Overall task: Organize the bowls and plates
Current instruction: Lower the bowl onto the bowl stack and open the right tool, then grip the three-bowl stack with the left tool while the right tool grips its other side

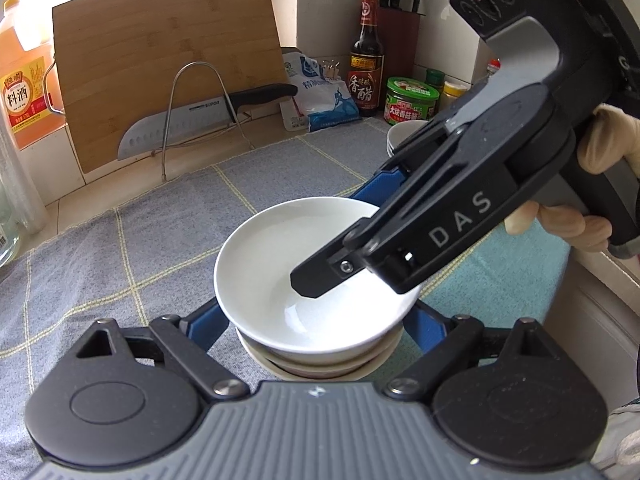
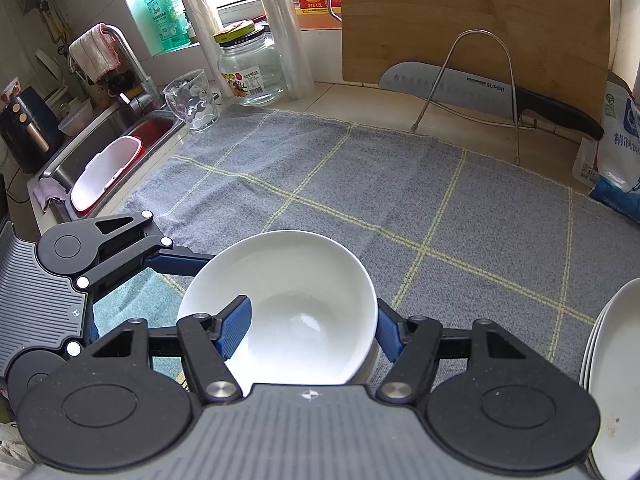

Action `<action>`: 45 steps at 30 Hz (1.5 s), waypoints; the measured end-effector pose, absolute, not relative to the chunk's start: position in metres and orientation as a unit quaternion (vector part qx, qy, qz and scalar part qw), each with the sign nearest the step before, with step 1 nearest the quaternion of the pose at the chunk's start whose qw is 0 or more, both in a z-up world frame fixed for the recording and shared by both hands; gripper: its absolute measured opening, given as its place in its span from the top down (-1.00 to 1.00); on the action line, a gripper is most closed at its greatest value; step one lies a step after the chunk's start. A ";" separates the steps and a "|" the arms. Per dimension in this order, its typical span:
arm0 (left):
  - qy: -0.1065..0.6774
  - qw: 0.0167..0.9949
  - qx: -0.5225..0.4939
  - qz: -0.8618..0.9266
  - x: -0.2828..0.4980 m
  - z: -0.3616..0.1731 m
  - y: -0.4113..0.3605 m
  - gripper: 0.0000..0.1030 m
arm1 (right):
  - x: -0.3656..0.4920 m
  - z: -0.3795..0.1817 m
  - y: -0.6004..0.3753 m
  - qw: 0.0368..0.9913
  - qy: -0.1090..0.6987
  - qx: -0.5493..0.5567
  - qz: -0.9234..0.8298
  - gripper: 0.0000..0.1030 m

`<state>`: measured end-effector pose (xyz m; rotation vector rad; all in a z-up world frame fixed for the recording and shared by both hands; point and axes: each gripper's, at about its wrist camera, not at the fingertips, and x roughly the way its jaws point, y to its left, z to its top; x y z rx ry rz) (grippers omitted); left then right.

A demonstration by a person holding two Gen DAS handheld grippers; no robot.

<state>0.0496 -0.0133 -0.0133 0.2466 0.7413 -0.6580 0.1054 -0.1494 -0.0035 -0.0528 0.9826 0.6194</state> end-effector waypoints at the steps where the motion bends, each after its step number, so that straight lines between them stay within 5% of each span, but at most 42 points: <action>1: 0.356 0.872 0.117 -0.315 0.050 -0.013 -0.013 -0.81 | 0.105 -0.004 -0.149 0.836 0.464 -0.026 0.293 -0.37; 7: 0.360 0.870 0.117 -0.317 0.052 -0.014 -0.014 -0.82 | 0.105 -0.003 -0.149 0.836 0.462 -0.030 0.294 -0.40; 19: 0.362 0.867 0.122 -0.320 0.043 -0.008 0.005 -0.91 | 0.087 0.009 -0.151 0.856 0.415 -0.060 0.301 -0.99; 45: 0.414 0.813 0.163 -0.375 0.071 -0.060 0.012 -0.93 | 0.061 -0.065 -0.156 0.823 0.429 -0.170 0.332 -1.00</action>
